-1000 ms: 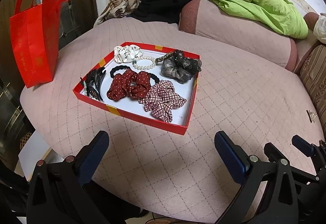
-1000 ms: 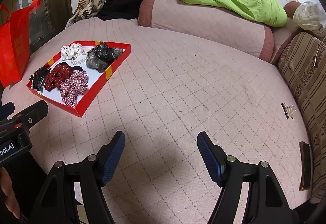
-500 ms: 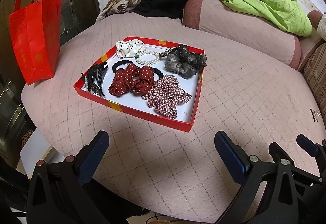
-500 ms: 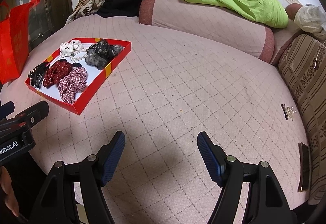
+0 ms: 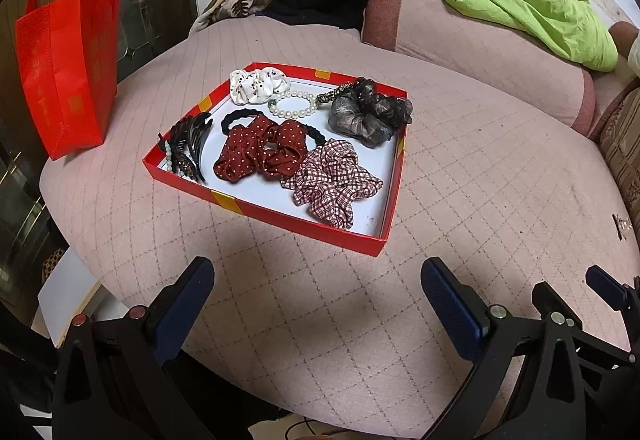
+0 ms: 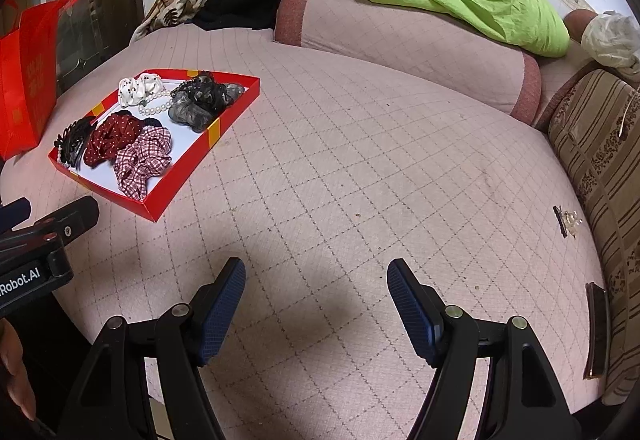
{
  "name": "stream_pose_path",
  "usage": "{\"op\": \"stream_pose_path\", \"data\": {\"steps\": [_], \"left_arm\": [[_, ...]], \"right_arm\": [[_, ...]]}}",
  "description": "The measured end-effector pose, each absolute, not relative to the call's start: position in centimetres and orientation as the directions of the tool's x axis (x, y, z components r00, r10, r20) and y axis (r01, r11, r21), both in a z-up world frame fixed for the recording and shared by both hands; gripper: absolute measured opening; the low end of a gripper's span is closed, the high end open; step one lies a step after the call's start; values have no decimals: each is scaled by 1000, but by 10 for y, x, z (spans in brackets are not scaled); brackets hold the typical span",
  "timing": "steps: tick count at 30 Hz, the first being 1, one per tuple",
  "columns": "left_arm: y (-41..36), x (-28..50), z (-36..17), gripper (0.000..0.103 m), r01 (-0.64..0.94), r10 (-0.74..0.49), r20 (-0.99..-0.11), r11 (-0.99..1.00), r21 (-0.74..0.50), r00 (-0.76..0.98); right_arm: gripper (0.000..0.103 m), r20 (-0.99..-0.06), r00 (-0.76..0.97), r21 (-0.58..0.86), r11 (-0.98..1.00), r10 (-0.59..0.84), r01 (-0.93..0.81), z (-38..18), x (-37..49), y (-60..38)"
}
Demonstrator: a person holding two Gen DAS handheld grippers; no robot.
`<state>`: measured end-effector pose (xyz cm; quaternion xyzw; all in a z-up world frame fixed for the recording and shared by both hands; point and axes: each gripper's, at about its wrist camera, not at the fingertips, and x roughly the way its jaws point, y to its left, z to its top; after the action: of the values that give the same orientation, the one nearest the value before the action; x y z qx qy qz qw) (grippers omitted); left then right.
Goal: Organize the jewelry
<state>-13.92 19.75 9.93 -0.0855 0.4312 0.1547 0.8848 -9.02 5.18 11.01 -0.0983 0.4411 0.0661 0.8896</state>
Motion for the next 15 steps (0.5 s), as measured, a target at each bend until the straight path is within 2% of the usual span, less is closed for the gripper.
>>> {"op": "stream_pose_path", "data": {"steps": [15], "left_arm": [[182,-123,111,103,-325,233,-771,945,35,592]], "right_arm": [[78,-794,606,-71,982,49,-173,110,-86,33]]}}
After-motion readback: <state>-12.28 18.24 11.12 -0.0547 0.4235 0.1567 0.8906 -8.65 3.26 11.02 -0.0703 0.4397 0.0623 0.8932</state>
